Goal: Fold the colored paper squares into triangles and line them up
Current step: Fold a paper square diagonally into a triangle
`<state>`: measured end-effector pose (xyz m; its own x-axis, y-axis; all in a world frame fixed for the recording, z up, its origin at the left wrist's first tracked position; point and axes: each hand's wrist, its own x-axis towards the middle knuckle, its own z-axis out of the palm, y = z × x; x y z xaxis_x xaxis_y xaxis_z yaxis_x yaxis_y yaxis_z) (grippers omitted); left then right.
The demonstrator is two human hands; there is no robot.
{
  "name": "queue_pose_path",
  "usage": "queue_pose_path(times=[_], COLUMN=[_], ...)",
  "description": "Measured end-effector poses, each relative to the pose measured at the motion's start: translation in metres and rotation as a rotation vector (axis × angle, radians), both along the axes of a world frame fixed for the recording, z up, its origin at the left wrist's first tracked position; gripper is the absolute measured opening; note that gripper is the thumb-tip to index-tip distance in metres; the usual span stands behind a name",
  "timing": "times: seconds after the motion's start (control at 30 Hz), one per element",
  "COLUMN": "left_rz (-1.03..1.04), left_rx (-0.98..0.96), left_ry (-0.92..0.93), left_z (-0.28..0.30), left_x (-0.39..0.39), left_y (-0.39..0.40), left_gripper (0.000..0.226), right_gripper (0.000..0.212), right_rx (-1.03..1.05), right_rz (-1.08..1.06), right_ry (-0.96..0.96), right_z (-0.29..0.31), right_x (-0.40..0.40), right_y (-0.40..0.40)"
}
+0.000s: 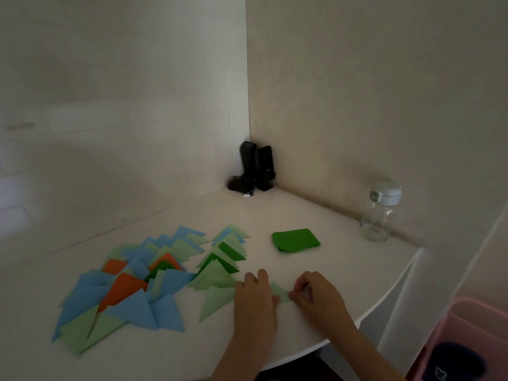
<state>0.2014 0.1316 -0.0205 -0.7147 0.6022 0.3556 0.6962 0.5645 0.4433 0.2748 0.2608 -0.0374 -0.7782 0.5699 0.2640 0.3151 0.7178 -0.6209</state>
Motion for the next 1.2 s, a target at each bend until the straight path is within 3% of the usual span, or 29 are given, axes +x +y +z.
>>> queue_pose_path(times=[0.17, 0.37, 0.53, 0.97, 1.2], left_rz=[-0.039, -0.104, 0.015, 0.128, 0.143], left_rx=[0.029, 0.122, 0.234, 0.217, 0.174], left_ry=[-0.156, -0.110, -0.075, -0.106, 0.042], left_z=[0.006, 0.001, 0.001, -0.003, -0.009], left_x=[-0.007, -0.007, -0.022, -0.050, -0.073], left_y=[0.003, -0.011, -0.048, -0.105, -0.103], left_gripper=[0.029, 0.020, 0.007, 0.021, 0.036], right_gripper=[0.037, 0.036, 0.035, 0.028, 0.029], right_rx=[-0.002, 0.029, 0.073, 0.109, 0.118], right_rz=[-0.021, -0.090, -0.138, -0.145, -0.147], right_ry=[0.020, 0.093, 0.103, 0.107, 0.091], right_z=[-0.002, -0.010, -0.011, -0.011, -0.012], right_x=[0.001, 0.003, 0.000, 0.001, 0.001], right_y=[0.000, -0.001, -0.002, -0.005, -0.004])
